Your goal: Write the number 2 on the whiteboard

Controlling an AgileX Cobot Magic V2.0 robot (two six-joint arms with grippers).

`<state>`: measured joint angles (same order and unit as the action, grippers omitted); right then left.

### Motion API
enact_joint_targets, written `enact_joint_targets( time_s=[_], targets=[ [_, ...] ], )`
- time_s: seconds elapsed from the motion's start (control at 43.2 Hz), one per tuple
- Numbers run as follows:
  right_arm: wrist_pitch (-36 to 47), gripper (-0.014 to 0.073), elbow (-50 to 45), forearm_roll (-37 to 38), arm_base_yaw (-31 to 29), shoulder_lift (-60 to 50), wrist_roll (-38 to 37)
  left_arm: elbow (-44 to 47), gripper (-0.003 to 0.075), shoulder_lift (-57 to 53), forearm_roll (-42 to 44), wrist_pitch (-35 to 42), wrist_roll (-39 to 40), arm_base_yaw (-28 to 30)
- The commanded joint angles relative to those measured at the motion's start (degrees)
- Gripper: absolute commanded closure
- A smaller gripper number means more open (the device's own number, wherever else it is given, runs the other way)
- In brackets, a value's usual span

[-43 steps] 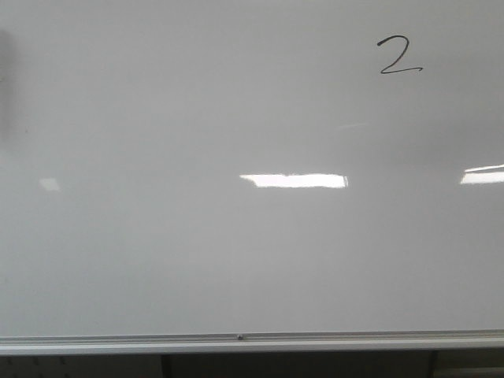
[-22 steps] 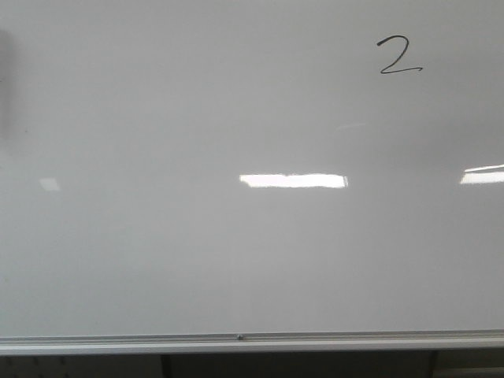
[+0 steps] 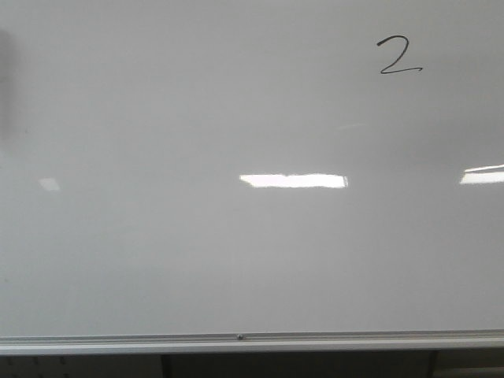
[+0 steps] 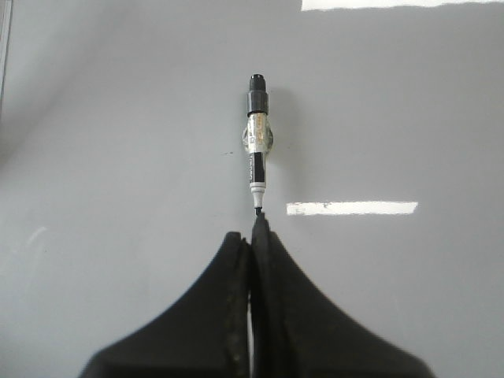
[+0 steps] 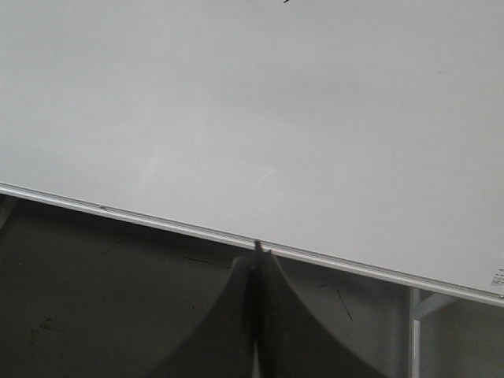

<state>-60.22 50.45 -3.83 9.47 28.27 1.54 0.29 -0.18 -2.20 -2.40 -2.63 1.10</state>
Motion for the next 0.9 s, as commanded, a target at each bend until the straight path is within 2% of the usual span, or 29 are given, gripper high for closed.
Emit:
enact_joint_targets(
  time_s=[0.0, 0.394, 0.556, 0.88],
  targets=[
    [3.5, 0.0659, 1.1, -0.2, 0.2, 0.5, 0.1, 1.9, 0.0741, -1.6, 0.0, 4.8, 0.2, 0.1],
    [3.5, 0.0659, 1.1, -0.2, 0.2, 0.5, 0.1, 1.9, 0.0741, -1.6, 0.0, 4.8, 0.2, 0.1],
    [6.2, 0.0659, -2.3, 0.1, -1.8, -4.0, 0.1, 1.9, 0.0741, -1.6, 0.0, 4.8, 0.2, 0.1],
    [39.9, 0.0659, -26.3, 0.2, -10.8, -18.4, 0.1, 1.9, 0.0741, -1.6, 0.0, 4.8, 0.2, 0.1]
  ],
)
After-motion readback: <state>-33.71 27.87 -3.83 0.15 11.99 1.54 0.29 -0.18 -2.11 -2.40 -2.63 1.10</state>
